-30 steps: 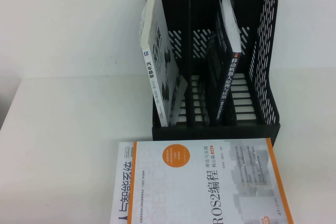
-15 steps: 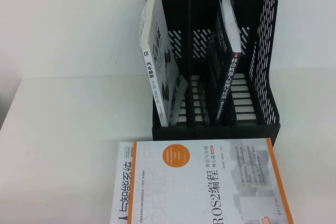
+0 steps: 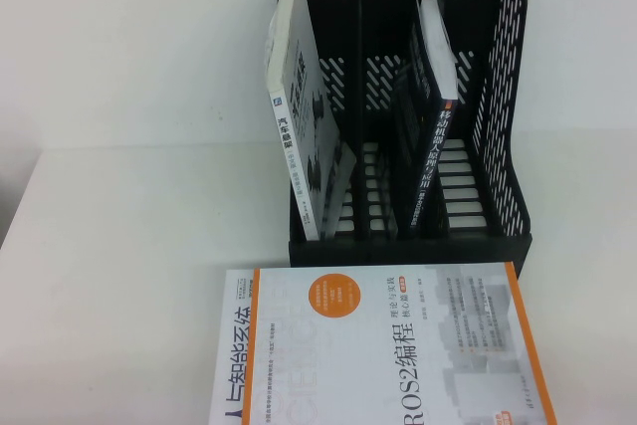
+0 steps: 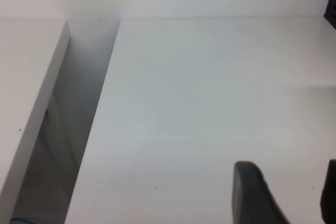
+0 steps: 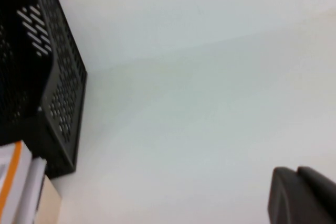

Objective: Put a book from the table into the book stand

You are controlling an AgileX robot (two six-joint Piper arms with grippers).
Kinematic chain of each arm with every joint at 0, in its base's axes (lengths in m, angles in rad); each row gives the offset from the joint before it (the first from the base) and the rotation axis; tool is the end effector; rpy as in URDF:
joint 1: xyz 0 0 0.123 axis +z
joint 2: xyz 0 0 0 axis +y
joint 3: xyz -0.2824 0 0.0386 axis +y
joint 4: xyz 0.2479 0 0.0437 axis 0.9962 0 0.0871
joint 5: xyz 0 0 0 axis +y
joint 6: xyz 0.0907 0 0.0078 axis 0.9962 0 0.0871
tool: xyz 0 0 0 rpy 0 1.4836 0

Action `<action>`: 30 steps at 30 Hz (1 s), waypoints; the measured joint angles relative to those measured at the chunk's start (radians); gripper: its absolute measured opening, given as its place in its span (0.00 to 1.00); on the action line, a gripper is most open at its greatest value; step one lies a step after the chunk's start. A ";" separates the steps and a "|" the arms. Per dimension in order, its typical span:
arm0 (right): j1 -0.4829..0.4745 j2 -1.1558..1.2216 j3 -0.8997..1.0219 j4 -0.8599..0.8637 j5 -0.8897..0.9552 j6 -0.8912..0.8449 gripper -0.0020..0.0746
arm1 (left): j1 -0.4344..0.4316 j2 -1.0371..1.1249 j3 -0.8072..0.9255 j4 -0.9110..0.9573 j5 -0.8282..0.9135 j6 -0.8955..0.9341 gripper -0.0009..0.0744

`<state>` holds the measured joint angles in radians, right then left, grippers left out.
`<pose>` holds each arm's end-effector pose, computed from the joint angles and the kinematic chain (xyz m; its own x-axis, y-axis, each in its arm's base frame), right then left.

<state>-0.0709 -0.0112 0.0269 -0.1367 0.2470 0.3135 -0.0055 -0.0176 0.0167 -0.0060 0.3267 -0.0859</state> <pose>0.0550 -0.0070 0.1824 -0.1506 0.1910 -0.9700 0.1328 0.9762 0.1716 0.0532 -0.0005 0.1789 -0.2360 -0.0902 -0.9676 -0.0143 0.9959 -0.0893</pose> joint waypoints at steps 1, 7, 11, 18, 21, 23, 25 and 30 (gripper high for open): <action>0.000 0.000 0.000 0.000 0.015 0.000 0.03 | 0.000 0.000 0.000 0.000 0.000 0.000 0.37; 0.000 0.000 -0.002 0.002 0.086 -0.045 0.03 | 0.000 0.000 0.000 0.000 0.000 0.000 0.37; 0.019 0.000 -0.003 0.003 0.090 -0.093 0.03 | 0.000 0.000 0.000 0.000 0.000 0.000 0.37; 0.029 0.000 -0.003 0.002 0.094 -0.101 0.03 | 0.000 0.000 0.000 0.000 0.000 0.000 0.37; 0.029 0.000 -0.006 0.004 0.098 -0.101 0.03 | 0.000 0.000 0.000 0.000 0.000 0.000 0.37; 0.029 0.000 -0.006 0.004 0.098 -0.107 0.03 | 0.000 0.000 0.000 0.000 0.001 0.000 0.37; 0.029 0.000 -0.006 0.004 0.100 -0.108 0.03 | 0.000 0.000 -0.002 0.000 0.001 0.000 0.37; 0.029 0.000 -0.006 0.004 0.100 -0.111 0.03 | 0.000 0.000 -0.002 0.000 0.002 0.000 0.37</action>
